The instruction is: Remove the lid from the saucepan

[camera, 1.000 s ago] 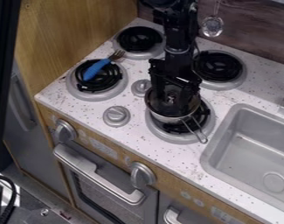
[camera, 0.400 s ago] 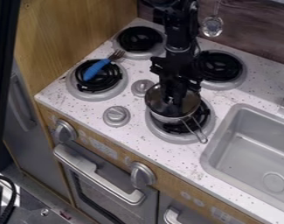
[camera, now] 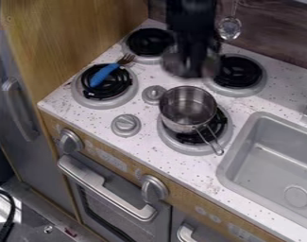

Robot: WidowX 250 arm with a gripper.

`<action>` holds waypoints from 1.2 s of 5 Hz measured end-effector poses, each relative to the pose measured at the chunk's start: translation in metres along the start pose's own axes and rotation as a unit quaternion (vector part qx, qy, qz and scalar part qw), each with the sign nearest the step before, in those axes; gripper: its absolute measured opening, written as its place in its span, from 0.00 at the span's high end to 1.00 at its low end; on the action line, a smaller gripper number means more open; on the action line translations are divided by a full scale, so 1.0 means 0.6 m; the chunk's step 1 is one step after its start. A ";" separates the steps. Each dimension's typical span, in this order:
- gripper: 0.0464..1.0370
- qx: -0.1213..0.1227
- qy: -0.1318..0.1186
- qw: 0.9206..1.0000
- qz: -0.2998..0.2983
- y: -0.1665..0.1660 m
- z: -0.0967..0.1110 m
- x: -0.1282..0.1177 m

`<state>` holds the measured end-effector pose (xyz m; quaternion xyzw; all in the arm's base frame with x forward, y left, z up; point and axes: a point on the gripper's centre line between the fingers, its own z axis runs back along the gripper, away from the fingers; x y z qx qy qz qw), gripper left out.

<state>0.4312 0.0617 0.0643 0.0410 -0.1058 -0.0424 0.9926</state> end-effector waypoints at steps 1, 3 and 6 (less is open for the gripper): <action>0.77 0.004 0.029 0.998 0.050 0.080 -0.040 0.014; 0.77 -0.003 0.098 0.989 0.112 0.178 -0.143 -0.006; 0.43 -0.053 0.133 0.986 0.091 0.138 -0.188 -0.052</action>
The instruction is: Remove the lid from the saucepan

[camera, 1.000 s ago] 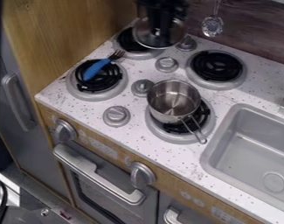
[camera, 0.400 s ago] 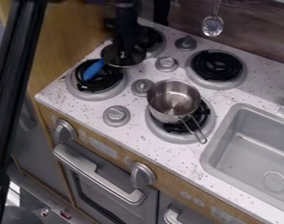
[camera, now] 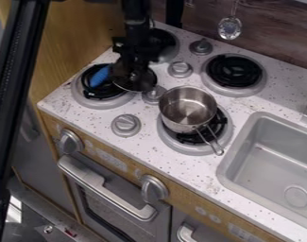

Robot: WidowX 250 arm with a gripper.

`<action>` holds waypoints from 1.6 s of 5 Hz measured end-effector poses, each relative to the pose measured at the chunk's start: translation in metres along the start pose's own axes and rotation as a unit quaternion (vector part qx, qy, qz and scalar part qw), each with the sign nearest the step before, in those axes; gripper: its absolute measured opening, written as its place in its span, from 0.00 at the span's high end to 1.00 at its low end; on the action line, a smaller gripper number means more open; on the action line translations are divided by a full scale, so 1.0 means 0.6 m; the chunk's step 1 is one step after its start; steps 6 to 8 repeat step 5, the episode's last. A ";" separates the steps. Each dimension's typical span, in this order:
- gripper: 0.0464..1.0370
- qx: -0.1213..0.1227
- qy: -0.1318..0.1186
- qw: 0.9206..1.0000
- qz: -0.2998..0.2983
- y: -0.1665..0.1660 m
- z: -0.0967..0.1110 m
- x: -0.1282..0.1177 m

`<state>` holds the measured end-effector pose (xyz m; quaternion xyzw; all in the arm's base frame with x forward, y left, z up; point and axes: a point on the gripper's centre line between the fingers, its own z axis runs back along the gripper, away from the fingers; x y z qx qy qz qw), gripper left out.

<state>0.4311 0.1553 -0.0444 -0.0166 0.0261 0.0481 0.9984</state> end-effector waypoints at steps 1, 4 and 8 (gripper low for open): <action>0.14 -0.015 -0.008 1.000 -0.025 -0.017 0.001 0.006; 0.04 0.053 -0.107 0.991 -0.051 -0.028 0.130 -0.019; 0.04 0.050 -0.099 0.993 -0.046 -0.026 0.124 -0.060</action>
